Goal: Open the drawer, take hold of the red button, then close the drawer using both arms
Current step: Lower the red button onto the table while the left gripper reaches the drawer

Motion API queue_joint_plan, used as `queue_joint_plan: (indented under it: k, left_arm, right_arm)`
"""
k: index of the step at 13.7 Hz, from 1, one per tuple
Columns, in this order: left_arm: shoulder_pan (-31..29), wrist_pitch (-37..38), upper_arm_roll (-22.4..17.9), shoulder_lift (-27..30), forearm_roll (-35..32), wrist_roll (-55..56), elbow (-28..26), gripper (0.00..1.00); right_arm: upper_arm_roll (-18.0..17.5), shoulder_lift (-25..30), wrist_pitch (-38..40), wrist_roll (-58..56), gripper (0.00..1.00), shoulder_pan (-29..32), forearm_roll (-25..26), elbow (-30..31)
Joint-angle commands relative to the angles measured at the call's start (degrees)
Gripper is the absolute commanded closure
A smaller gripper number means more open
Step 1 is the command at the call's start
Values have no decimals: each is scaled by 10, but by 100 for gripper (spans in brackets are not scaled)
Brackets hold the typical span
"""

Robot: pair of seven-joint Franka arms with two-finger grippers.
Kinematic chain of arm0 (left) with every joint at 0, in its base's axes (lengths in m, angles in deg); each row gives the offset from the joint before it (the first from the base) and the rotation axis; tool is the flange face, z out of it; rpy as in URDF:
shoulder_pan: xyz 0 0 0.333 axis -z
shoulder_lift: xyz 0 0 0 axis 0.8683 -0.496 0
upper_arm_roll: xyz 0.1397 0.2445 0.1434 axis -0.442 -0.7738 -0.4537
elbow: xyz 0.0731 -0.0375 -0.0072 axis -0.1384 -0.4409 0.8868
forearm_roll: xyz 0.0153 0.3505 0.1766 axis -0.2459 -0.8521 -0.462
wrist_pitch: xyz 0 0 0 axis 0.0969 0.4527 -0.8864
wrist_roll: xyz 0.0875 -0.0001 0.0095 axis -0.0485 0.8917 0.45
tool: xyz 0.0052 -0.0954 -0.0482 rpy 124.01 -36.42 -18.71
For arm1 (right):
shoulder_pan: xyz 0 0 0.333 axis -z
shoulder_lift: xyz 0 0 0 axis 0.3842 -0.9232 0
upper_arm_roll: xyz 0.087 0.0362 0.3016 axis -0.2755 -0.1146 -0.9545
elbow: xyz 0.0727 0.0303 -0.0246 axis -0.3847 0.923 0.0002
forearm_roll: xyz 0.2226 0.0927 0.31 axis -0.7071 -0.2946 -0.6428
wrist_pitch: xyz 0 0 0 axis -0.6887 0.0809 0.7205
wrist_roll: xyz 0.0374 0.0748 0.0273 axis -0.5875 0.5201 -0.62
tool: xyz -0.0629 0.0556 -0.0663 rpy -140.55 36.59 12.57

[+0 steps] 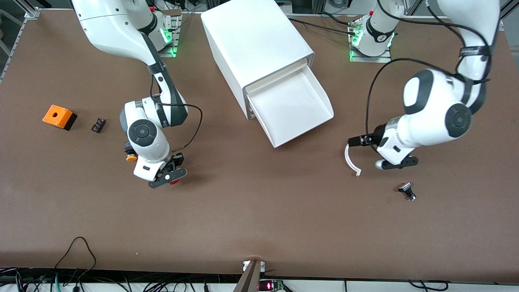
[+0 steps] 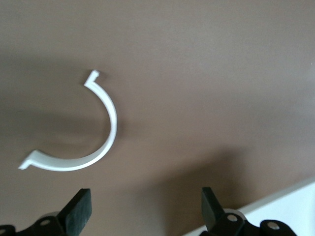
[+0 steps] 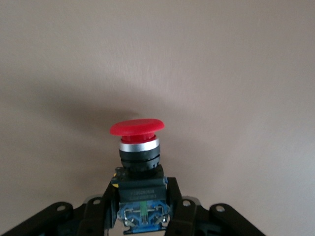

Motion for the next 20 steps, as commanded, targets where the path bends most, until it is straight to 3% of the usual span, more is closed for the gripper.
queue_joint_plan:
  k: [1,2,5,8,9,11,13,14,15,16,20]
  left_arm:
    - [30,-59,1,-13,13,56,-19,10]
    - [38,-78,6,-17,13,67,-29,14]
    - [41,-134,36,-21,13,89,-64,42]
    - [41,-137,53,-22,13,89,-81,90]
    - [41,-137,59,-22,13,90,-86,100]
    - [41,-131,75,-19,13,92,-93,100]
    - [41,-120,89,-15,13,111,-96,100]
    - [41,-111,91,-13,13,125,-97,100]
    - [41,-106,99,-10,13,136,-98,100]
    - [41,-100,113,-8,13,145,-102,100]
    - [40,-96,126,-4,13,158,-108,100]
  right_arm:
    - [-10,48,-23,52,72,0,-30,78]
    - [-11,67,-45,53,72,0,-33,112]
    - [-12,122,-132,52,72,-4,-33,227]
    - [-14,146,-229,52,73,-5,-33,321]
    - [-14,147,-260,52,73,-5,-33,346]
    - [-14,139,-324,52,73,-5,-33,380]
    - [-14,128,-336,52,71,-2,-33,381]
    - [-14,125,-336,53,52,0,-33,378]
    - [-13,126,-335,53,9,1,-34,374]
    - [-12,127,-335,52,0,2,-34,367]
    - [-11,149,-295,54,0,1,-34,346]
